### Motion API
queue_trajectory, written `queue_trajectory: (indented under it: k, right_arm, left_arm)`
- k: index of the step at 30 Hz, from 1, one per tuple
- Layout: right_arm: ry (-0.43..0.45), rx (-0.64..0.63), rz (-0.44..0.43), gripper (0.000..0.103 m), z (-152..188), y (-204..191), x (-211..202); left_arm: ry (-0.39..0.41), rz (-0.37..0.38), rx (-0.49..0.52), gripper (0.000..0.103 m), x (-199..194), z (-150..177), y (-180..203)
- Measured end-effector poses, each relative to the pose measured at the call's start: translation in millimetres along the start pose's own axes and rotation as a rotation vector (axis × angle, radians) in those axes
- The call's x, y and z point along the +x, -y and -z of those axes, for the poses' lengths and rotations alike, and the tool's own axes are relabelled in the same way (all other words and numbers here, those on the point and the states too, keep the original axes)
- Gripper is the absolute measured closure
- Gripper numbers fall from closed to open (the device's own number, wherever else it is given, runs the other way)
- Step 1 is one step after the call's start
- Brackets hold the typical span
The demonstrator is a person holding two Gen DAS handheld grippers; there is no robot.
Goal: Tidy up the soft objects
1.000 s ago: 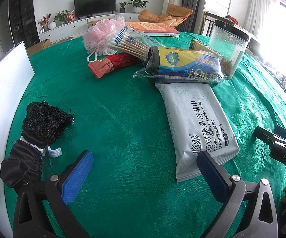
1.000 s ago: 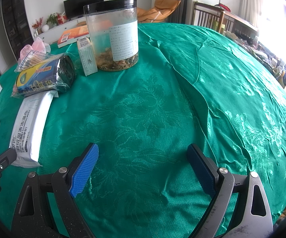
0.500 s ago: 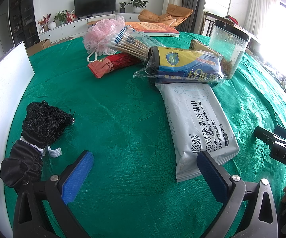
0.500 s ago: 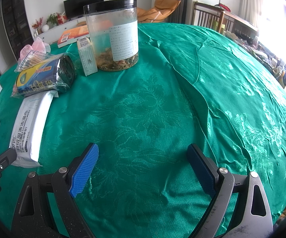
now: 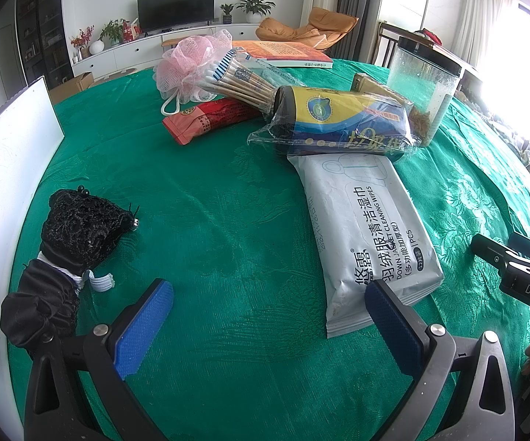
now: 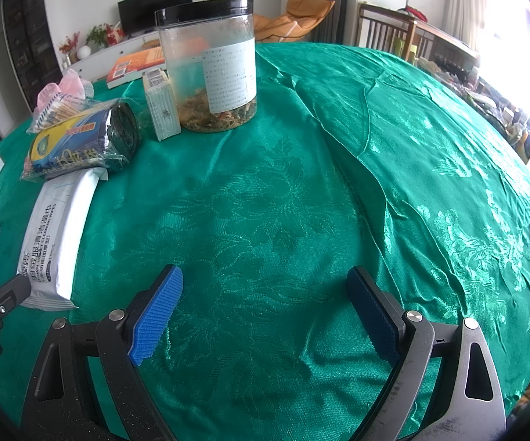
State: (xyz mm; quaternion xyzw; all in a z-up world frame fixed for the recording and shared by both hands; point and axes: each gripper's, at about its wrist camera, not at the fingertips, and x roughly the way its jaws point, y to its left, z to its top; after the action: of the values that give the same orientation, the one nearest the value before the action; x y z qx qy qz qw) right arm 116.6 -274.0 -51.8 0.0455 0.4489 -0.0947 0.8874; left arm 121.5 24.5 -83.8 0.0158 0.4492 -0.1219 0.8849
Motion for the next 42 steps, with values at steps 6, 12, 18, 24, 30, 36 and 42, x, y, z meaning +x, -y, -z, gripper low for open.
queue_trajectory:
  k: [6,12,18,24,30,36,42]
  right_arm:
    - [0.0,0.0,0.0,0.01,0.6,-0.8,-0.3]
    - [0.0,0.0,0.0,0.01,1.1,-1.3,-0.4]
    - [0.0,0.0,0.0,0.01,-0.5,0.2,0.0]
    - [0.0,0.0,0.0,0.01,-0.3,0.0,-0.1]
    - [0.0,0.0,0.0,0.01,-1.2,0.9,0.1]
    - [0.0,0.0,0.0,0.01,-0.9,0.6,0.1]
    - [0.0,0.0,0.0,0.01,0.1,-0.3,0.0]
  left_arm:
    - [0.0,0.0,0.0,0.0,0.1,-0.2,0.0]
    - [0.0,0.0,0.0,0.0,0.1,-0.2,0.0]
    - [0.0,0.0,0.0,0.0,0.0,-0.1,0.0]
    - [0.0,0.0,0.0,0.0,0.0,0.1,0.0]
    - [0.0,0.0,0.0,0.0,0.0,0.0,0.0]
    - [0.0,0.0,0.0,0.0,0.3,-0.5,0.1]
    - [0.0,0.0,0.0,0.0,0.3,-0.5,0.1]
